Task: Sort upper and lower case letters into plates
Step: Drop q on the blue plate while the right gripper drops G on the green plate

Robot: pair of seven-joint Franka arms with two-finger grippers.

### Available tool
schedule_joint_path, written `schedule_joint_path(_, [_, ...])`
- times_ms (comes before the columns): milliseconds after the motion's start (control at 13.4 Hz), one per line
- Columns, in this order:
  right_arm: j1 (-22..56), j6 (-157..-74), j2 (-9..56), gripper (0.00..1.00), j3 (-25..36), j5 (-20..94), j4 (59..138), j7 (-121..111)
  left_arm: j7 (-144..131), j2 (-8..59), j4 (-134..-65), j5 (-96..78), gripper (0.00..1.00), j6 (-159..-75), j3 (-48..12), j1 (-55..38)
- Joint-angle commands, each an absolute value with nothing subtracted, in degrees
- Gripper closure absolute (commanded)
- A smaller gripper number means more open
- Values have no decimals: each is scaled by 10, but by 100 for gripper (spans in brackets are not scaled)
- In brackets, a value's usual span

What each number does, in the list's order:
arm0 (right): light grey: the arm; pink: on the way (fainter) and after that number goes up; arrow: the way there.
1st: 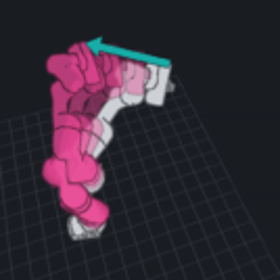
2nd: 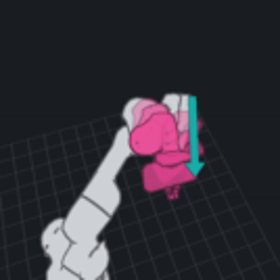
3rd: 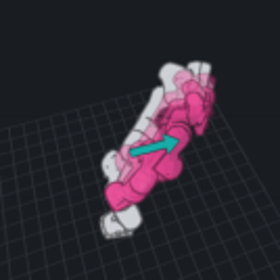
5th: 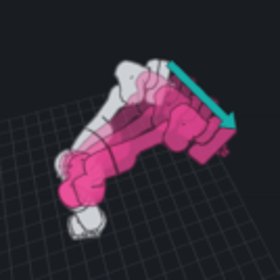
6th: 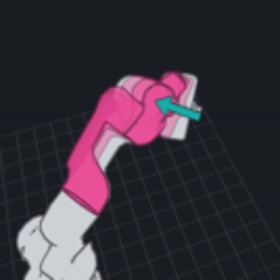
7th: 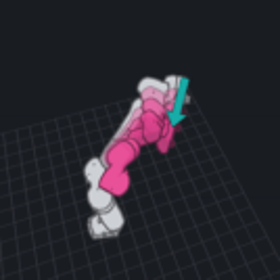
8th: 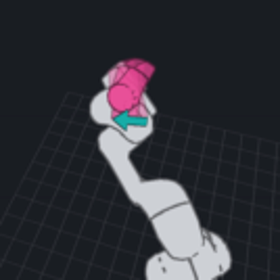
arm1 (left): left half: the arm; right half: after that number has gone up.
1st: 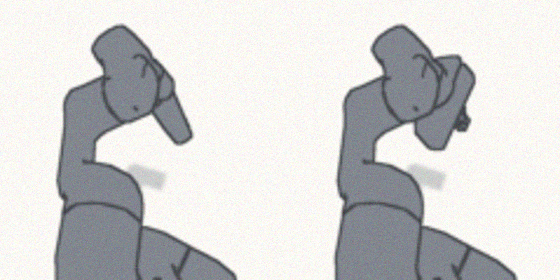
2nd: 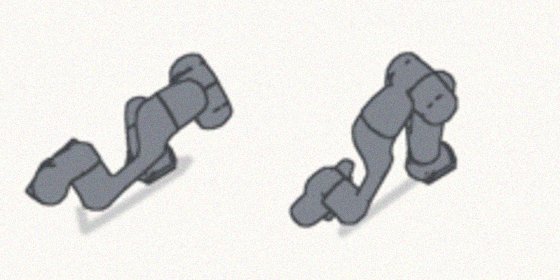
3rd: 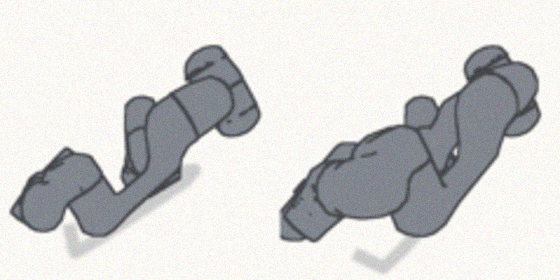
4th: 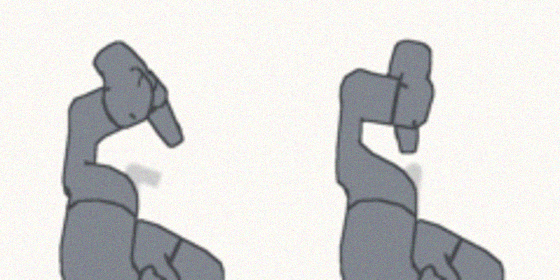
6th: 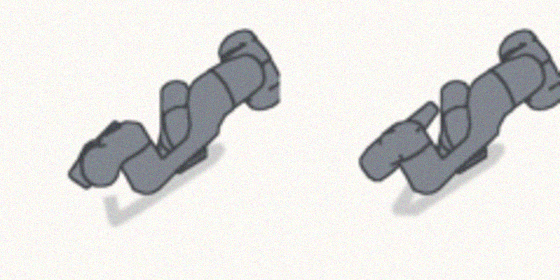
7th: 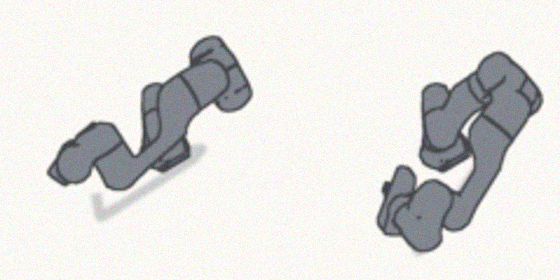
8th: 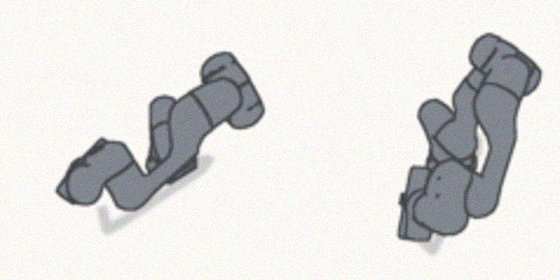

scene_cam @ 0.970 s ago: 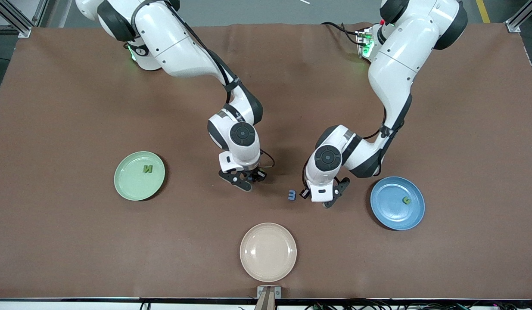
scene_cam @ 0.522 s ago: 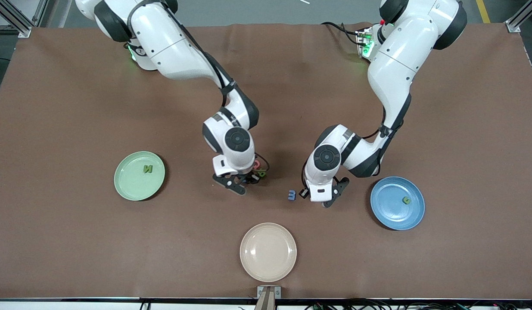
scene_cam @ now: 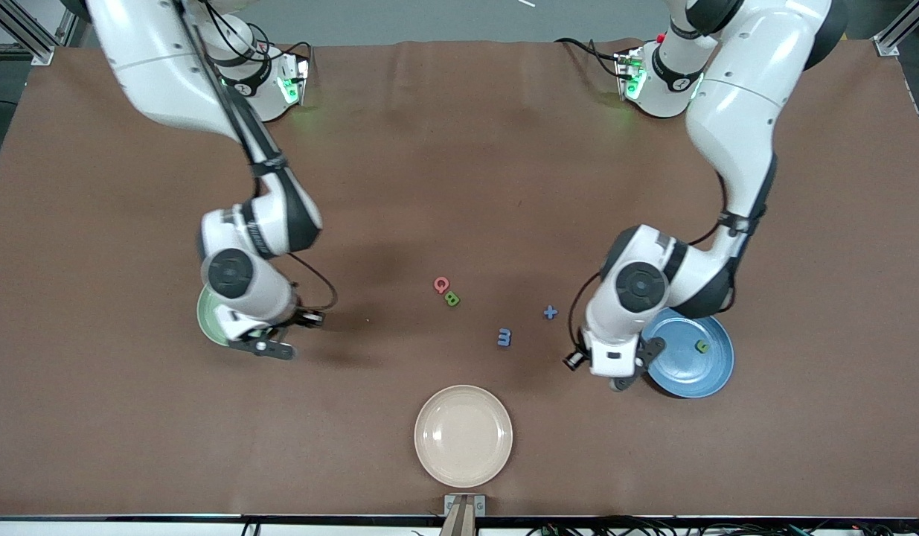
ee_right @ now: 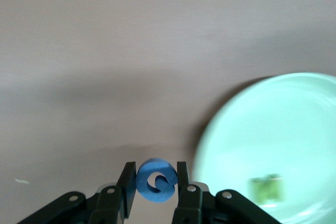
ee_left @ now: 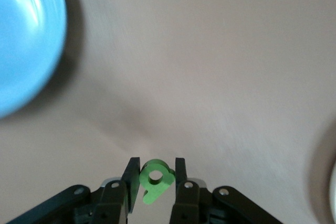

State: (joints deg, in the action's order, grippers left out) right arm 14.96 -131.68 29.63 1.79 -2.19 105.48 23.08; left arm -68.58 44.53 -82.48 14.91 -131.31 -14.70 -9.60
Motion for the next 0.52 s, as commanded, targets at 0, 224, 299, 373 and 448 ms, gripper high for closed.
schedule_joint_path(0, [85, -1368, 218, 100, 4, -12, 1185, 110, -605, 437, -836, 159, 99, -1302, -149, -63])
schedule_joint_path(224, [39, -1399, 209, 99, 5, -12, 1228, 35, -504, 430, -837, 158, 99, -1298, -150, -20])
schedule_joint_path(299, [26, -1426, 212, 99, 4, -12, 1246, 18, -488, 432, -839, 159, 99, -1294, -149, -13])
schedule_joint_path(373, [19, -1453, 213, 99, 5, -12, 1262, 8, -458, 434, -845, 158, 98, -1294, -149, -4])
schedule_joint_path(448, [16, -1459, 214, 97, 5, -12, 1266, 4, -434, 437, -846, 159, 97, -1294, -149, 10])
